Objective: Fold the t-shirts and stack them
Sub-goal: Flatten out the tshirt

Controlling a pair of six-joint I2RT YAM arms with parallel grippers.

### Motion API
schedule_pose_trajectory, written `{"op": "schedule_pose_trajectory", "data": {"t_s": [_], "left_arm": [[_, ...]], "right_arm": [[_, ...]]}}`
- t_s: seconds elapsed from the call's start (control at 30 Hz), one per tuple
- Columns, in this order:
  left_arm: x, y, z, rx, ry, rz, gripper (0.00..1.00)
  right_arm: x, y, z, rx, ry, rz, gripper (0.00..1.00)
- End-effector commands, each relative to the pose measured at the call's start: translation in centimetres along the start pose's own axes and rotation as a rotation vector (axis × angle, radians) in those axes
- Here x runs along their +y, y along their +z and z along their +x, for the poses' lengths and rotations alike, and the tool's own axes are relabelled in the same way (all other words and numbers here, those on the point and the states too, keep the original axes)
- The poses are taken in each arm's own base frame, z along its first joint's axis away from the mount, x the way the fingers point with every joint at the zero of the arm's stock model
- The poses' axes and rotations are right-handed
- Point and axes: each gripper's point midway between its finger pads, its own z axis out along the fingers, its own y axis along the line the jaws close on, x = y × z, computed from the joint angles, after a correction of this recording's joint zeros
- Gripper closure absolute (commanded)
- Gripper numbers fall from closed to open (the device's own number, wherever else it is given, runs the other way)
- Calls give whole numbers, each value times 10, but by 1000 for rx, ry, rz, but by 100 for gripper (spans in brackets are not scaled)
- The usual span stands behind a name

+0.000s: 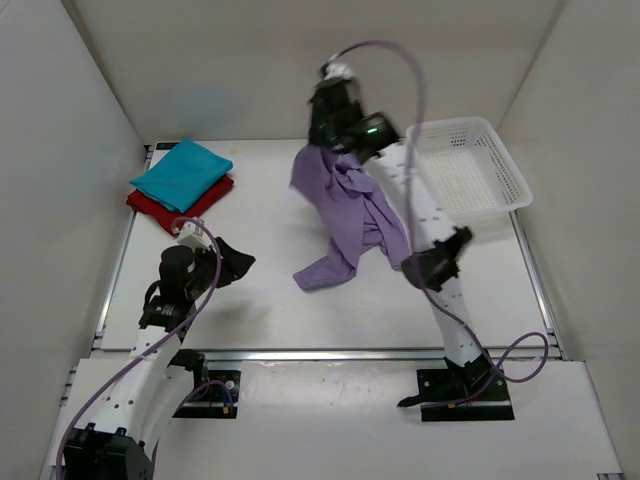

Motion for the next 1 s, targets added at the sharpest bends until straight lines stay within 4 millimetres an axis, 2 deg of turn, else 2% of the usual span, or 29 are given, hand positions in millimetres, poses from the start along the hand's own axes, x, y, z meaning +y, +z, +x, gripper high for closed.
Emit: {"op": "schedule_pose_trajectory", "data": {"t_s": [0.0,0.03,0.1,0.13,0.17,0.2,0.23,0.27,0.3,0.33,0.37,0.4,0.43,0.47,0.5,0.53,0.57,0.63,0.67,0.7,0.8,0.83,0.87,0.9,0.97], "left_arm": [[-10,7,1,-11,0,19,37],[-15,9,2,-6,4,25,38],[-19,11,3,3,5,34,38],[-22,13,2,-1,13,38,37],[-23,14,6,6,12,36,38],[-23,16,10,13,19,32,38],[-24,18,11,17,21,28,37],[-28,19,16,28,31,39,38],[-30,22,18,33,29,42,38],[-32,25,30,64,35,40,38],[-36,27,39,82,50,49,38],[-41,29,52,120,54,62,38],[-40,33,64,156,60,55,38],[-47,33,77,187,74,70,39],[-51,34,91,214,92,69,39],[-47,40,100,224,98,54,39],[-52,39,110,245,111,65,40],[-46,45,125,281,85,41,41],[-48,48,126,280,72,50,41],[-44,50,124,267,48,32,42],[-45,57,109,205,-46,36,41],[-49,60,103,183,-86,49,40],[-47,64,102,180,-98,38,38],[-55,68,97,176,-127,53,38],[-61,77,107,228,-144,53,37]], "right_arm": [[-12,-156,-132,-314,36,-202,99],[-11,-185,-139,-339,34,-232,100],[-26,-222,-150,-385,30,-227,100],[-35,-249,-155,-419,22,-210,100],[-46,-252,-153,-416,16,-175,100],[-58,-275,-155,-446,14,-161,100],[-65,-313,-158,-503,15,-172,100],[-79,-333,-153,-539,23,-159,100],[-105,-294,-122,-445,31,-93,100],[-101,-350,-138,-617,36,-181,99],[-122,-349,-125,-641,66,-182,100],[-158,-333,-112,-610,123,-107,100],[-161,-339,-102,-591,124,-135,100],[-182,-335,-88,-561,142,-112,99],[-192,-323,-74,-528,154,-115,100],[-200,-314,-56,-493,162,-104,100],[-200,-316,-51,-492,153,-95,100],[-201,-297,-25,-431,140,-58,100],[-194,-292,-11,-403,117,-71,100],[-195,-296,-9,-423,113,-51,100],[-193,-290,13,-393,93,-38,99],[-193,-285,23,-368,92,-37,100],[-190,-284,25,-362,94,-52,100],[-189,-282,31,-352,91,-61,100],[-187,-272,47,-317,101,-79,100]]}}
